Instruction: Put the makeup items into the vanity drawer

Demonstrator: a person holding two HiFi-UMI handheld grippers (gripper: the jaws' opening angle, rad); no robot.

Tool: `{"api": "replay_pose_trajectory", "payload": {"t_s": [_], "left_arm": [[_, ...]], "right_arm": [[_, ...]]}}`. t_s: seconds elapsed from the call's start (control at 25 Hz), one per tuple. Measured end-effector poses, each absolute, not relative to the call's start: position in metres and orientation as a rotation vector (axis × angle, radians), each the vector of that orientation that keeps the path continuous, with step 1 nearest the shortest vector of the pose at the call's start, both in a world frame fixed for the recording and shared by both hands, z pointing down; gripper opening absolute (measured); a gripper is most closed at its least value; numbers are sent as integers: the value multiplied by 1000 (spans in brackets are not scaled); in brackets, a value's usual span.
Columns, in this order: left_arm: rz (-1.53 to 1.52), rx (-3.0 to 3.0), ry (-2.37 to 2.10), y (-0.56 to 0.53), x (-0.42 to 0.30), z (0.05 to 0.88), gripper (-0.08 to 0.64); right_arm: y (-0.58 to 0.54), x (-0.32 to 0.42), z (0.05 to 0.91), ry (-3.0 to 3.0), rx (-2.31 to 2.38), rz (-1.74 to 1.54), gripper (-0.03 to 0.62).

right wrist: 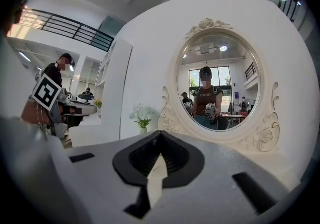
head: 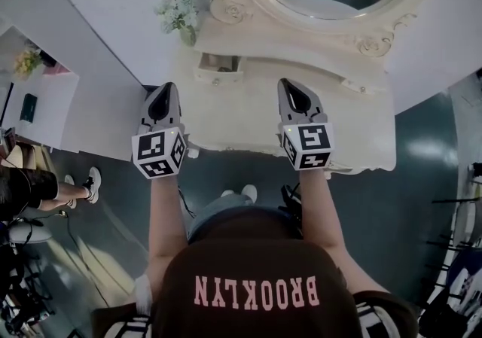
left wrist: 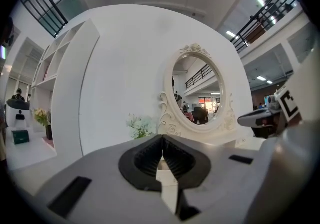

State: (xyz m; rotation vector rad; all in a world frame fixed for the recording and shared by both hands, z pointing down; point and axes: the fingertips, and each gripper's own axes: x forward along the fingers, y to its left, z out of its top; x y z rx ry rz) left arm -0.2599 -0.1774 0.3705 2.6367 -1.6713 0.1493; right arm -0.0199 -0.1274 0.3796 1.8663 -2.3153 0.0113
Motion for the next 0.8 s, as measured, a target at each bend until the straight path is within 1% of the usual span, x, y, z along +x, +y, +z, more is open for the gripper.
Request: {"api": "replay_pose_trajectory", "payload": {"t_s": [0.24,0.8], "left_arm": [[137,2660,-1699,-179,-271,353,6],[133,2696,-1671,-174,-271,351,6]], "right_arm": [[-129,-28,361,-2324,1878,-24,-3],[-120,-30,353,-2315,1888,-43,-3]]}}
